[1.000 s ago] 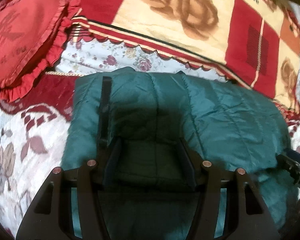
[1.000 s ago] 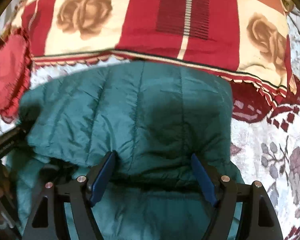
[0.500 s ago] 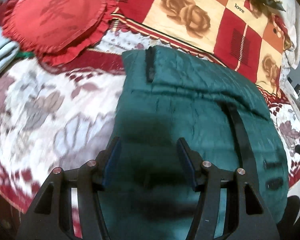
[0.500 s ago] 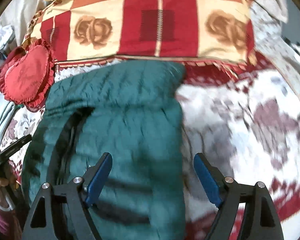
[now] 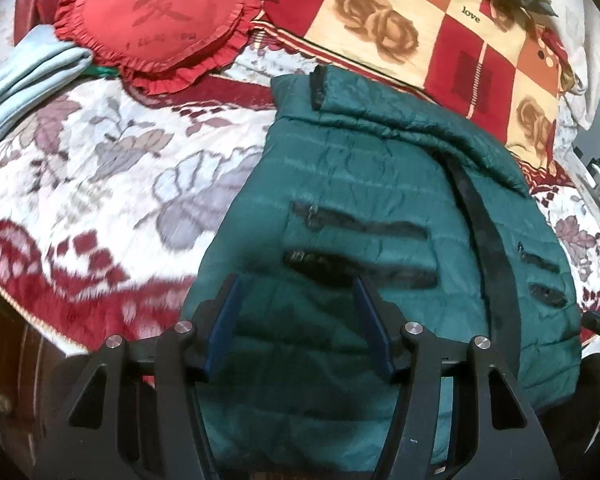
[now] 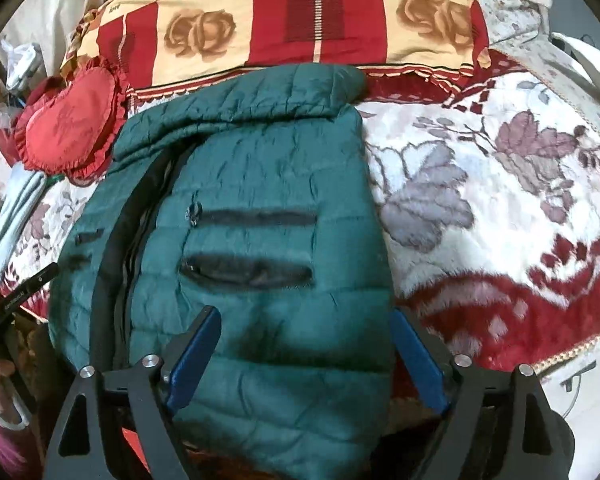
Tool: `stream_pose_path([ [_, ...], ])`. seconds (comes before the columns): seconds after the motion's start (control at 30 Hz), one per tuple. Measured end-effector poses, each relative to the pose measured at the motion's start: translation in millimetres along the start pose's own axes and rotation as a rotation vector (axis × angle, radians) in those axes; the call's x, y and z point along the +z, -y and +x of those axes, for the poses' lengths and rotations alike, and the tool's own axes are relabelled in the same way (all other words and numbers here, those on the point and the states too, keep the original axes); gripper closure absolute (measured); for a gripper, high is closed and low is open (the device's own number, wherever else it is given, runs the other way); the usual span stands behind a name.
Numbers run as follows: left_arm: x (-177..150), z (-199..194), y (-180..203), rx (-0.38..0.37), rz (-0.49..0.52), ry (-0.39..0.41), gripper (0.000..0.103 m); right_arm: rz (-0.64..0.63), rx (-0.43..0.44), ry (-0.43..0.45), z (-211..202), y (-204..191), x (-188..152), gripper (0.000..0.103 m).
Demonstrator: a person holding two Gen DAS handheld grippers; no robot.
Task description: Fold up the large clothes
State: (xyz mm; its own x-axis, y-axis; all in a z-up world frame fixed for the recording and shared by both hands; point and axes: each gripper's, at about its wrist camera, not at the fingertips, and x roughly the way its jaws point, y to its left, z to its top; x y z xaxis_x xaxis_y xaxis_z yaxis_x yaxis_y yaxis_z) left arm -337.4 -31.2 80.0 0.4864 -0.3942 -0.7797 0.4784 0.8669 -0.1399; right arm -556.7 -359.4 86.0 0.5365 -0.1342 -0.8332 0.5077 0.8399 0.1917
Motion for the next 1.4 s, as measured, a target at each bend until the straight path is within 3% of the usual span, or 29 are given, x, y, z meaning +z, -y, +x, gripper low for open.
stream_pose_path([
  [0.47, -13.1, -0.1, -17.0, 0.001, -0.039, -0.03, 0.046, 0.115, 0.048, -0.012, -0.7, 18.4, -23.8, 0.015],
  [1.1, -12.8, 4.9, -21.1, -0.044, -0.055, -0.073, 0.046, 0.138, 0.09, -0.066, 11.6, 20.6, -33.3, 0.015],
  [1.27, -5.4, 1.1, -45.3, -0.138, -0.159, -0.101, 0.046, 0.137, 0.1, -0.088, 15.4, 19.4, -37.3, 0.015],
  [1.4, -2.1, -1.2, -64.0, -0.128, -0.22, -0.106, 0.046, 0.147, 0.125, -0.106, 21.0, 18.6, -41.0, 0.014],
])
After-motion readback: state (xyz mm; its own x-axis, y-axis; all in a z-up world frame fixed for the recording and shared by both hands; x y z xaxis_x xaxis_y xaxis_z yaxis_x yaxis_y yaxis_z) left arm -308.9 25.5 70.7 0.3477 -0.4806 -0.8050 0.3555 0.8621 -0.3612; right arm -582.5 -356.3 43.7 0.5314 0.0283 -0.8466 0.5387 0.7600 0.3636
